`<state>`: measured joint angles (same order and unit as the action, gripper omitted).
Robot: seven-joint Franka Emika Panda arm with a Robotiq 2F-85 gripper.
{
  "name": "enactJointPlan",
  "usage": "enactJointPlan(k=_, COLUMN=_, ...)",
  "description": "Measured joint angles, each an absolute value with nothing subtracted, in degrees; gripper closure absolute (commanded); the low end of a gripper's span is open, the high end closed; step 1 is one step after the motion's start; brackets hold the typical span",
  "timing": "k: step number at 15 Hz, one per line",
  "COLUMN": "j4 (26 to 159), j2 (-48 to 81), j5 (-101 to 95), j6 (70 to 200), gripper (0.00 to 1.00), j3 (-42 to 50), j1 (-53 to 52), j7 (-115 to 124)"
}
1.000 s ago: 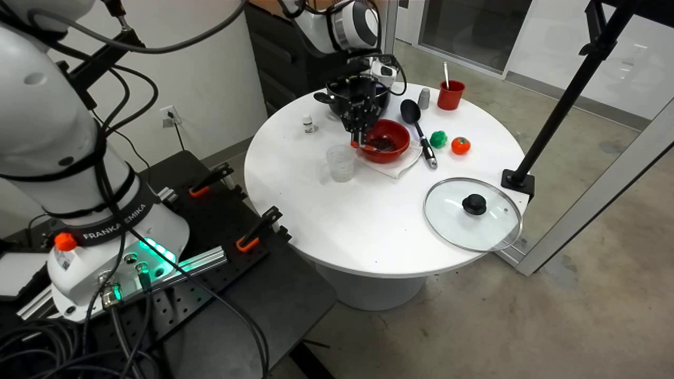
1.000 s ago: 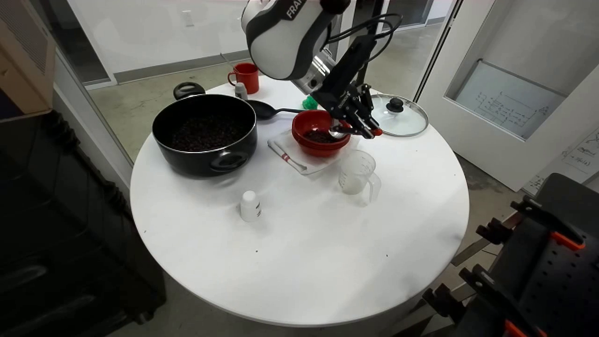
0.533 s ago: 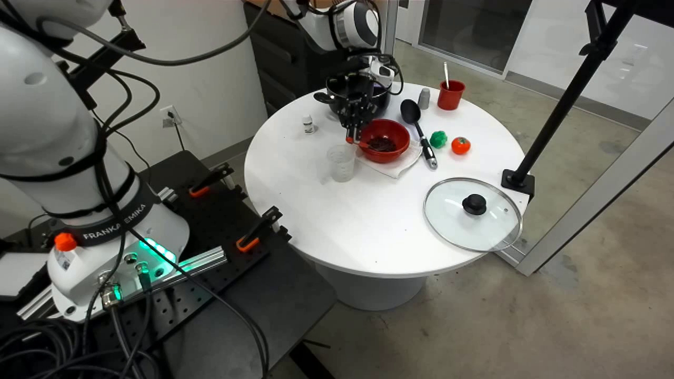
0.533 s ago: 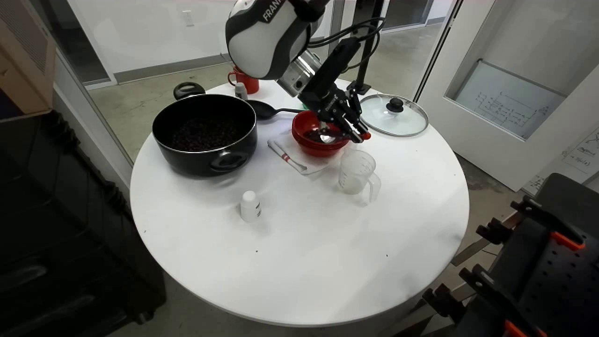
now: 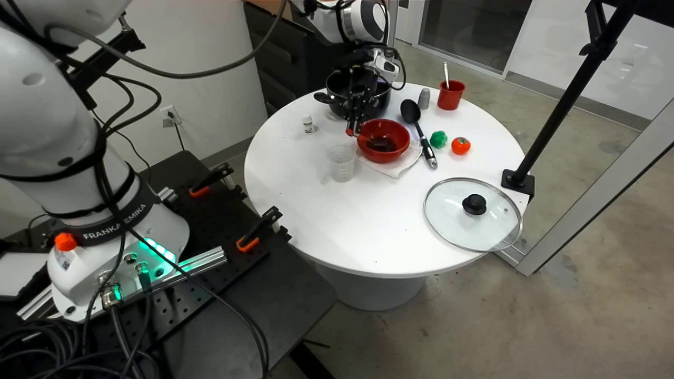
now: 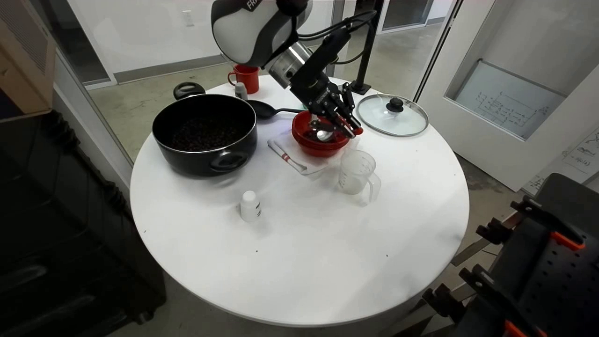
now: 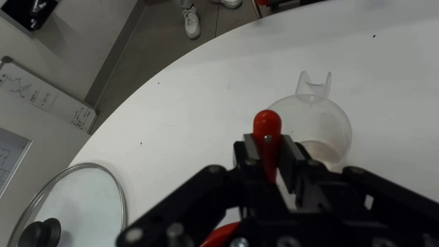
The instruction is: Pour the contents of the jug into the red bowl then place a spoonful in the pot
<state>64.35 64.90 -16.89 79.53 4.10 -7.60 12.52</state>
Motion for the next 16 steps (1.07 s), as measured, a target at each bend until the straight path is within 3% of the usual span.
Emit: enactJointPlan(k=16, j4=48.21, j2=78.19, j5=-16.97, j6=65.91, gripper=0.95, j3=7.1, j1=-9.76, j7=19.3)
